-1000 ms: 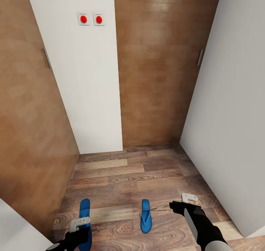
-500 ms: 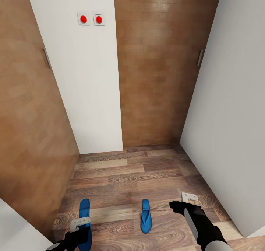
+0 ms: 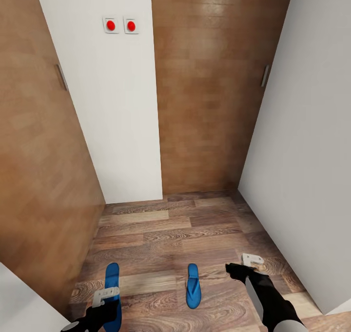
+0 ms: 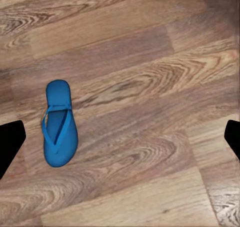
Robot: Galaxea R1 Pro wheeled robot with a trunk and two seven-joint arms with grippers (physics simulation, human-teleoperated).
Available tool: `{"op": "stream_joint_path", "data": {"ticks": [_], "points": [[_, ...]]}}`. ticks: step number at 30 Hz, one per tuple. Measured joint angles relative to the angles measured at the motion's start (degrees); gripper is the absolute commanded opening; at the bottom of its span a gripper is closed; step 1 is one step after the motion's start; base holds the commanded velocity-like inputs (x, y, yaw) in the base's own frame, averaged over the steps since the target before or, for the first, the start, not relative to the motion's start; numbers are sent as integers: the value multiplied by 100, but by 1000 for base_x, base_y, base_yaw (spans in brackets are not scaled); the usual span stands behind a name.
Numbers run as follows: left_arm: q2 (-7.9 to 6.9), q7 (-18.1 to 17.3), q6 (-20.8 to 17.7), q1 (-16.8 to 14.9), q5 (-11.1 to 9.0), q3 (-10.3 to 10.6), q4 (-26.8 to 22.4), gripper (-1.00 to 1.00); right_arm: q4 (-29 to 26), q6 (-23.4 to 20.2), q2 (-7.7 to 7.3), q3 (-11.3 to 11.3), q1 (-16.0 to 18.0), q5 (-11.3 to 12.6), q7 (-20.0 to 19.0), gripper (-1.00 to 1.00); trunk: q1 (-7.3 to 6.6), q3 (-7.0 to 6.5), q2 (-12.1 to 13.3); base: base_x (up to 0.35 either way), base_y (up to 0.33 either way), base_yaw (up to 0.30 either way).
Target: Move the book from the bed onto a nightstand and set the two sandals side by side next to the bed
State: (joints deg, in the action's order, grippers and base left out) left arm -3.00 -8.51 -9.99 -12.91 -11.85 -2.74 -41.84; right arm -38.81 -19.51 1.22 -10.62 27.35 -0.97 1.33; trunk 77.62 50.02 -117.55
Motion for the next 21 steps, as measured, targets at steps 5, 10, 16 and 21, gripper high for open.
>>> {"op": "stream_joint_path", "data": {"ticks": [5,10,16,21], "points": [[0,0,0,0,-1,0,-1,-100,276,1389,-166,-23,-32,22,-124,100,0,0,0,0,0,0],[-1,0,-1,1,-1,0,0,-100,1206,2505,-894,-10,-61,373,-1552,100,0,1,0,0,0,0],[-1,0,0,0,-1,1,8,-100,2337,2769,-1500,-35,-67,1232,-3593,100,0,0,0,0,0,0],[0,0,0,0,-3,1,9,-100,2535,2803,-1618,-37,-66,1393,-4220,100,0,0,0,0,0,0]]}}
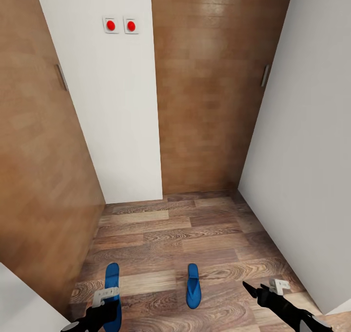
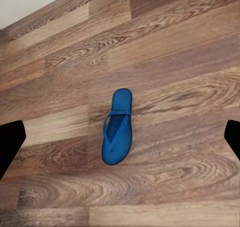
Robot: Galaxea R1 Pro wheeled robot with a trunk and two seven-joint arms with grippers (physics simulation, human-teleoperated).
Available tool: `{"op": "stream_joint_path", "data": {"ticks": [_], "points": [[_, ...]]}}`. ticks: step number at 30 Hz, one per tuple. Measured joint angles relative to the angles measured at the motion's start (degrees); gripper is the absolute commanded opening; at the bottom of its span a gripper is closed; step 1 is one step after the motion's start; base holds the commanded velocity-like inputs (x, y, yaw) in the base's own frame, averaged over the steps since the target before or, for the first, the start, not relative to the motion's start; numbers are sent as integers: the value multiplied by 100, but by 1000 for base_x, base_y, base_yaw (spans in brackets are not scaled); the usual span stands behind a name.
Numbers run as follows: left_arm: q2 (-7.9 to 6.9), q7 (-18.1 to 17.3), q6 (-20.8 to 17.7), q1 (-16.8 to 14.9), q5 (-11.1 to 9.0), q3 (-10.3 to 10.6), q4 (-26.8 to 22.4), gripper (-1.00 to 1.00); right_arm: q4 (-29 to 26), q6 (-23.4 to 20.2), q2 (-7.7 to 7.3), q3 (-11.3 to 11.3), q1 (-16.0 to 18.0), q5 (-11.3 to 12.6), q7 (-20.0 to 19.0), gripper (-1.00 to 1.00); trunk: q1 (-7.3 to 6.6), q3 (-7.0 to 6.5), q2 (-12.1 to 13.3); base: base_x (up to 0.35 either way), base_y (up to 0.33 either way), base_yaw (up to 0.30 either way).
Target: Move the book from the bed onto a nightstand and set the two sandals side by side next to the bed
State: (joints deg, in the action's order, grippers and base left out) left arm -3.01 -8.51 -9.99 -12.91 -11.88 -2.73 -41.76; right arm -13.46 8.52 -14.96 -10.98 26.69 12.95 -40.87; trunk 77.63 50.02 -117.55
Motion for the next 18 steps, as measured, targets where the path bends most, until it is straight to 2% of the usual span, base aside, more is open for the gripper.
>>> {"op": "stream_joint_path", "data": {"ticks": [8,11,12,13,14,15,16,17,18], "points": [[0,0,0,0,-1,0,0,-100,-19,-12,2,-9,2,16,-89,100,0,0,0,0,0,0],[3,0,0,0,0,6,0,-100,-43,-70,63,2,12,6,83,100,0,0,0,0,0,0],[4,0,0,-1,1,7,1,-100,-59,-119,186,14,21,0,305,100,0,0,0,0,0,0],[4,0,0,-1,1,8,1,-100,-116,-220,404,28,28,-7,644,100,0,0,0,0,0,0],[6,0,1,-1,1,9,1,-100,-215,-402,704,33,38,-18,1114,100,0,0,0,0,0,0],[5,0,0,-1,2,8,1,-100,-273,-524,888,36,43,-36,1403,100,0,0,0,0,0,0],[3,0,0,-1,2,8,0,-100,-372,-782,1207,45,49,-113,2031,100,0,0,0,0,0,0],[6,-1,5,-1,2,9,1,-100,-462,-1117,1653,67,61,-376,3036,100,0,0,0,0,0,0],[7,0,9,-1,2,8,0,-100,-490,-1224,1745,68,65,-502,3387,100,0,0,0,0,0,0]]}}
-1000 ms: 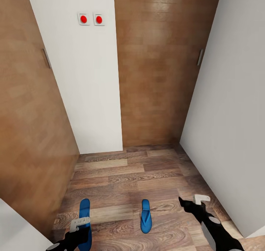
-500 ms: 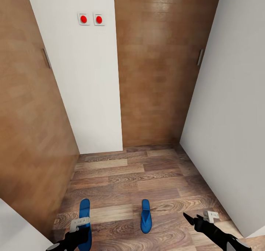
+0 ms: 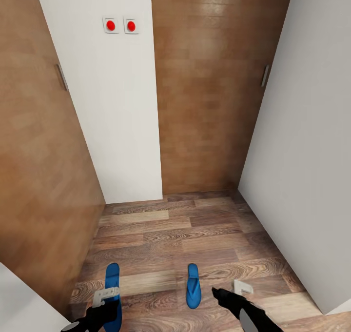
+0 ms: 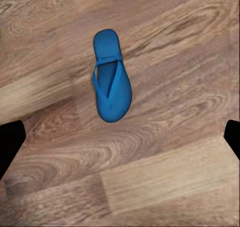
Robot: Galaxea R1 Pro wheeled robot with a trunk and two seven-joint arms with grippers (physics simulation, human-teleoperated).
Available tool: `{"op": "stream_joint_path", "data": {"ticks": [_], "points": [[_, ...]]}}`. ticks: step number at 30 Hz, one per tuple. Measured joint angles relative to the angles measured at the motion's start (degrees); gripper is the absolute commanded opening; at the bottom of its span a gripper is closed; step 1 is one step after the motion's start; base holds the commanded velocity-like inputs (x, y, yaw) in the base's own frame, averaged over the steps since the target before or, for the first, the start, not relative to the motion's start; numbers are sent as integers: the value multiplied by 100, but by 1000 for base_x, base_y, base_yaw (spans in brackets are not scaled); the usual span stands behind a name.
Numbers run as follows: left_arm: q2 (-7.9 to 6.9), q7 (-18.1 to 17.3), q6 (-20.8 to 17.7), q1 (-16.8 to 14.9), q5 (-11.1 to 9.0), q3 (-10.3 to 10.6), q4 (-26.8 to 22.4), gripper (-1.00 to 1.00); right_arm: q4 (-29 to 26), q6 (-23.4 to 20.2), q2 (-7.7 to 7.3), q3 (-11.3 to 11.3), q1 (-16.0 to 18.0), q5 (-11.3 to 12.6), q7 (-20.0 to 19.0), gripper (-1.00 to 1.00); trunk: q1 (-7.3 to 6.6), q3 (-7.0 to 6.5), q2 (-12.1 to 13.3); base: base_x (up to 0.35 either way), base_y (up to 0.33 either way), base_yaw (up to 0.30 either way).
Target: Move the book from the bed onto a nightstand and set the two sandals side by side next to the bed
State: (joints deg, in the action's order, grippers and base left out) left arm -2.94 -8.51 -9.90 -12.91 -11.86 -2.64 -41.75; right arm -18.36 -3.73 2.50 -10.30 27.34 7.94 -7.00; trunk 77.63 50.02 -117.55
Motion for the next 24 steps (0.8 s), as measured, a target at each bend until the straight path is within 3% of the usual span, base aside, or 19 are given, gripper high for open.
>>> {"op": "stream_joint_path", "data": {"ticks": [1,3,6,10,13,18,24], "points": [[1,0,11,0,0,0,0,-100,-39,-175,147,6,6,-223,549,100,0,0,0,0,0,0],[3,0,32,0,1,0,0,-100,-73,-360,291,6,19,-446,1070,100,0,0,0,0,0,0],[25,0,55,0,0,0,0,-100,-109,-744,400,32,34,-602,1475,100,0,0,0,0,0,0],[39,0,60,0,1,0,-7,-100,-201,-1564,473,49,164,-666,1626,100,0,-1,0,0,0,0],[48,0,62,0,1,0,-5,-100,-333,-1841,487,54,524,-679,1651,100,0,-1,0,0,0,0],[80,0,62,0,2,0,-6,-100,-662,-1947,500,87,700,-683,1642,100,0,-1,0,0,0,0],[97,0,62,0,1,0,-2,-100,-1062,-1988,511,930,741,-673,1641,100,0,0,0,0,0,0]]}}
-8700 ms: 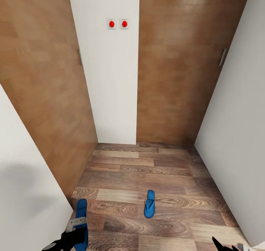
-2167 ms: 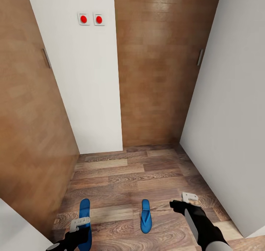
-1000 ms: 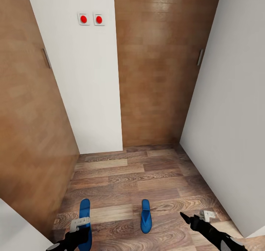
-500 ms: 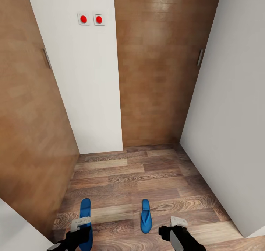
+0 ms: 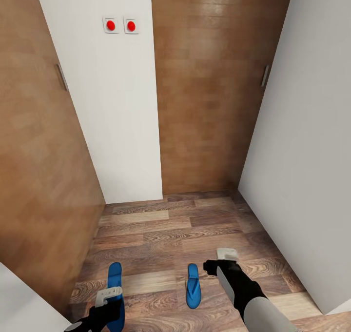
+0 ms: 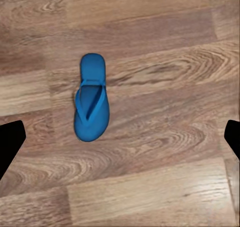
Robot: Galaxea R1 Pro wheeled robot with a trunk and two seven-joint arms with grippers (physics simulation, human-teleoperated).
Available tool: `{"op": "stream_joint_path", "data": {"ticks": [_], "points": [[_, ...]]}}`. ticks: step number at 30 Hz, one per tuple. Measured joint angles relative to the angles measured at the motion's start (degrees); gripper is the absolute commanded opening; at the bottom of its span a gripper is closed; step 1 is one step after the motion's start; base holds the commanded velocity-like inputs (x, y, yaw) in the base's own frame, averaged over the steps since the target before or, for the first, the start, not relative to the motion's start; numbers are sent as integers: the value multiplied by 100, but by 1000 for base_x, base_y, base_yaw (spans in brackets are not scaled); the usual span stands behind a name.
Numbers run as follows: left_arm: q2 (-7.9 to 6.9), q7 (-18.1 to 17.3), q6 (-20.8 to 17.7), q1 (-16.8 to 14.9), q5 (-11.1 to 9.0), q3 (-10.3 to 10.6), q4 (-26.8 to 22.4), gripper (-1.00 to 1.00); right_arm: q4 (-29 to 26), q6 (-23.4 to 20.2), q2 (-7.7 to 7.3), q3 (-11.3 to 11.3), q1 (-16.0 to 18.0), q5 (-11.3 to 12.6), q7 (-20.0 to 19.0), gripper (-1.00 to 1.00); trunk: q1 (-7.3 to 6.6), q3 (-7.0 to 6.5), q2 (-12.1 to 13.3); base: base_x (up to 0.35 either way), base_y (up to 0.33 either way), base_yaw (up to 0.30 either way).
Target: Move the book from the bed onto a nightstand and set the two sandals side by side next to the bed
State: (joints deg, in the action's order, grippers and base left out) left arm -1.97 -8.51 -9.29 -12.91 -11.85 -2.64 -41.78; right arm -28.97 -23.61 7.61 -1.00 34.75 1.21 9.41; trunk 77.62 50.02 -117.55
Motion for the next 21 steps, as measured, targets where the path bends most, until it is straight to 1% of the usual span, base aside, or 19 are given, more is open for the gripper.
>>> {"op": "stream_joint_path", "data": {"ticks": [2,5,9,10,12,13,14,15,16,19,21], "points": [[17,0,0,0,0,0,-1,-100,-155,-8,3,178,3,6,-3,100,0,0,0,0,0,0],[24,0,0,0,0,0,1,-100,-310,-26,5,256,4,54,-7,100,0,0,0,0,0,0],[26,0,0,0,7,0,-5,-100,-442,-282,14,335,4,329,-30,100,0,0,0,0,0,0],[26,1,0,0,7,0,-5,-100,-454,-337,16,384,5,424,-37,100,0,0,0,0,0,0],[27,0,-3,0,7,0,-7,-100,-463,-374,16,469,4,527,-40,100,0,0,0,0,0,0],[28,0,-5,0,7,0,-21,-100,-468,-397,15,583,4,626,-41,100,0,0,0,0,0,0],[28,2,-6,0,8,0,-34,-100,-467,-405,14,650,6,673,-41,100,0,0,0,0,0,0],[28,5,-4,0,7,-3,-70,-100,-465,-417,12,776,5,761,-40,100,0,0,0,0,0,0],[28,8,-6,-1,5,-6,-144,-100,-463,-425,11,889,4,852,-38,100,0,0,0,0,0,0],[24,15,-17,-6,4,-9,-462,-100,-462,-434,9,1034,3,1035,-36,100,0,0,0,0,0,0],[26,25,-49,-11,-6,-12,-995,-100,-457,-437,9,1110,6,1155,-34,100,0,-1,0,0,0,0]]}}
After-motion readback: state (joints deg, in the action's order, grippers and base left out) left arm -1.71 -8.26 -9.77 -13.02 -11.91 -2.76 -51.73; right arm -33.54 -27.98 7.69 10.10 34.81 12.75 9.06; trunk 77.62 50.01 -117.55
